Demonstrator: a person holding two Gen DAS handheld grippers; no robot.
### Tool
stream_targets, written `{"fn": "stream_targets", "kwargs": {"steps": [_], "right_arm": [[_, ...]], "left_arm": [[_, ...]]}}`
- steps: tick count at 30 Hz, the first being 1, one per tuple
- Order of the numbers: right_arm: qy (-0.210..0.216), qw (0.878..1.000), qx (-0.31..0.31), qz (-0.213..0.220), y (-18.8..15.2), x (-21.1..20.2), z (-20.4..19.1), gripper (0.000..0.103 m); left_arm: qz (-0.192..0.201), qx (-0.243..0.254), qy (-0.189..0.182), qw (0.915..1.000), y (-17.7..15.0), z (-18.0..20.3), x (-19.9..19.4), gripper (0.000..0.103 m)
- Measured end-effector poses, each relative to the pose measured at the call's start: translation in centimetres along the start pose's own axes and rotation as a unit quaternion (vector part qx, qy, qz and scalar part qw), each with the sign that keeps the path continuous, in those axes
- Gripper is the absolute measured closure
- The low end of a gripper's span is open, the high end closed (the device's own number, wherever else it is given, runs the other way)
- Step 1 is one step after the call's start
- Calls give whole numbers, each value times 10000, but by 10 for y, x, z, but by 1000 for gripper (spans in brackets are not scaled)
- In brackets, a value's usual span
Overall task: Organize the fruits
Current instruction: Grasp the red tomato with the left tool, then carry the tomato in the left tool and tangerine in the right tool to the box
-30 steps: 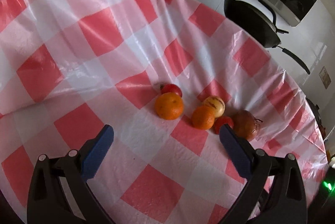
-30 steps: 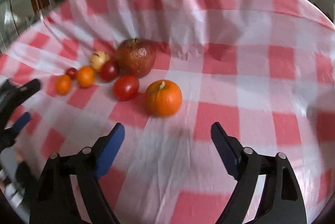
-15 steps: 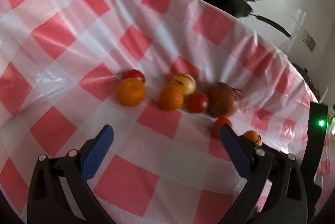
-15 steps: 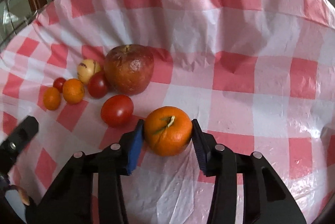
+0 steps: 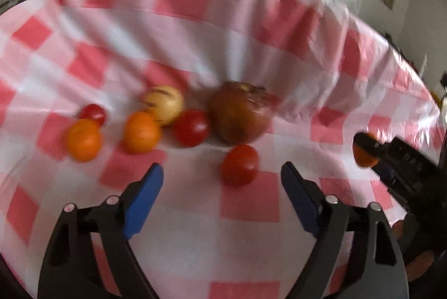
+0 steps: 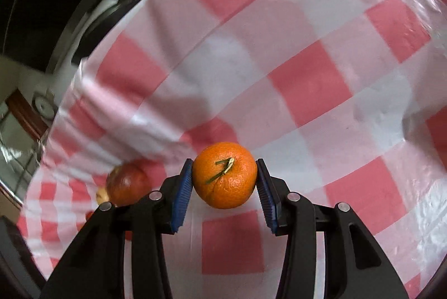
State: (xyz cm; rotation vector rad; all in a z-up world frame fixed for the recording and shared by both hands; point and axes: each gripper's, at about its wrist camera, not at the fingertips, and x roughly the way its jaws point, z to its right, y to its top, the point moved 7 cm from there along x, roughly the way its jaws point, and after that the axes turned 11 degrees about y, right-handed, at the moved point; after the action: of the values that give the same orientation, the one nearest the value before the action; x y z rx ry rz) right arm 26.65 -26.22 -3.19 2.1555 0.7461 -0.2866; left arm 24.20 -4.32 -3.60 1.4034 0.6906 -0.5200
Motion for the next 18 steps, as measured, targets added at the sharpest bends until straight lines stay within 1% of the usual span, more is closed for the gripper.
{"fn": "stream_targets", "kwargs": {"steps": [1,3,5,7,8,9,10,14,16,18], "right_arm": [[21,10000,37,-18,1,1,1,59],[26,10000,-17,-29,0,4,-1,59],[20,9998,-172,-19,-2,8,-10,59],[-4,9996,-285,-40,-4,10,-14,59],[-12,9995,-325,-37,-5,9,-15,59],[-14,9994,-341,-35,-5,8,-15,59],[-18,9994,-353,-40,-5,8,-15,59],[-42,9991,-423,-57,-7,11,-19,59],[-44,9987,-494,-79,-8,12,-21,59],[-27,9988,-489,-86,-9,12,-21,59]], "left_arm": [[-17,140,-9,9999,1,7,3,22],[-8,355,108,9993,3,15,6,22],[-46,438,158,9989,4,18,10,25],[-250,511,254,9981,3,18,21,39],[-353,522,255,9977,2,18,25,44],[-499,510,237,9972,0,18,30,52],[-530,495,250,9971,0,17,33,55],[-535,540,300,9967,0,15,34,56],[-516,558,200,9969,0,16,32,69],[-473,529,143,9974,-1,15,29,69]]}}
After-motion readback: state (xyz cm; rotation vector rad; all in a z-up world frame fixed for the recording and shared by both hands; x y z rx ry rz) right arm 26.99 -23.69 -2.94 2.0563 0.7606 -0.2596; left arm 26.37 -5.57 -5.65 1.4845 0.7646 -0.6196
